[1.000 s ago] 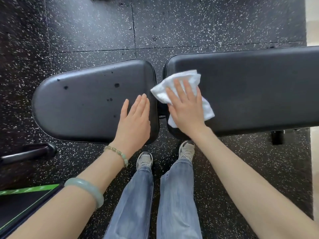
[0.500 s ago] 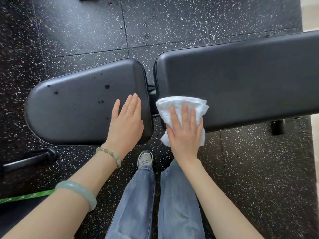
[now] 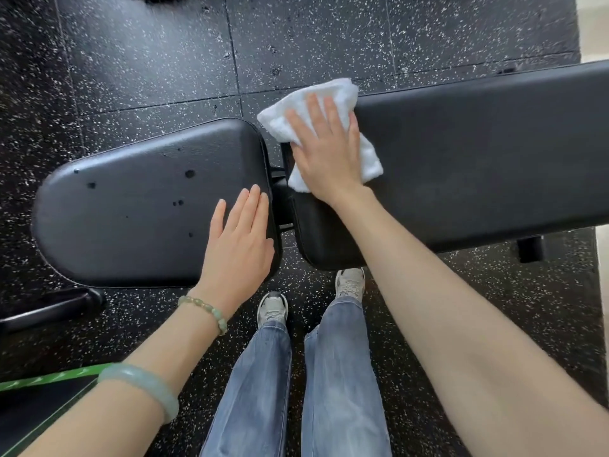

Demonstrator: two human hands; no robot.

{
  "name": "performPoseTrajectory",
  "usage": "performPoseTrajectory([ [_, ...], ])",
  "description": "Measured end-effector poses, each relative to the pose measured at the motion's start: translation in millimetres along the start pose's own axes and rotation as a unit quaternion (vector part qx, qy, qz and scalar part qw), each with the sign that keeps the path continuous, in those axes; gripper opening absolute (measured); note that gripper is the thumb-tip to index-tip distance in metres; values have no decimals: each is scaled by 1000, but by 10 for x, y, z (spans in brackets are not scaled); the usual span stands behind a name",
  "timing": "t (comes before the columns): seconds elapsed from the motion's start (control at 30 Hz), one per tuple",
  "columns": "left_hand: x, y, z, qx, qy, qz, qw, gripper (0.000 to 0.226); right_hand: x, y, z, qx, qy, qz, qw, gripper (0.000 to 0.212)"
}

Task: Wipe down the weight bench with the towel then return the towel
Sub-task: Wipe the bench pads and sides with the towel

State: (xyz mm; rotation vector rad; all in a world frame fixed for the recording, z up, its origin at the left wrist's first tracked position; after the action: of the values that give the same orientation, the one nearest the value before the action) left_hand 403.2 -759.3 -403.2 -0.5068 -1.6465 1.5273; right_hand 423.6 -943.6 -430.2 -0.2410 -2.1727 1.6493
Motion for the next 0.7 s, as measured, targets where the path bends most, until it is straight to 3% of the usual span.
performPoseTrajectory([
  [0.07,-18,-8,8,1,-8,-7,1000,68,6,-41,158,1,4,-6,1000,50],
  [0.27,-80,-32,-23,5,-39,-22,999,69,-8,-310,1163,-11,197,22,980,49],
  [0.37,-81,-5,18,23,-52,-18,998,71,-44,-283,1025,-19,229,29,973,47],
  [0.57,-74,19,54,86,-91,-9,992,72,405,120,-93,-27,14,31,999,52],
  [0.63,-68,22,31,93,-91,-12,991,72,731,199,-121,-23,-38,10,999,54],
  [0.7,-67,11,16,93,-90,-16,991,72,939,198,126,-23,-36,10,999,54],
])
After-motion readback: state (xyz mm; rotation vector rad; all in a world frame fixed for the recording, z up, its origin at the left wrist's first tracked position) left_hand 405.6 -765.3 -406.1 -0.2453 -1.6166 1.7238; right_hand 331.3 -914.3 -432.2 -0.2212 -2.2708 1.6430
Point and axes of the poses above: each hand's wrist, its own x-axis away from the middle knuckle, its own y-axis out of the palm, z = x × y, the point moved 4 cm from there along -x, towards the middle knuckle, and after that the axes turned 1 degree about -x, right-handed, at the moved point
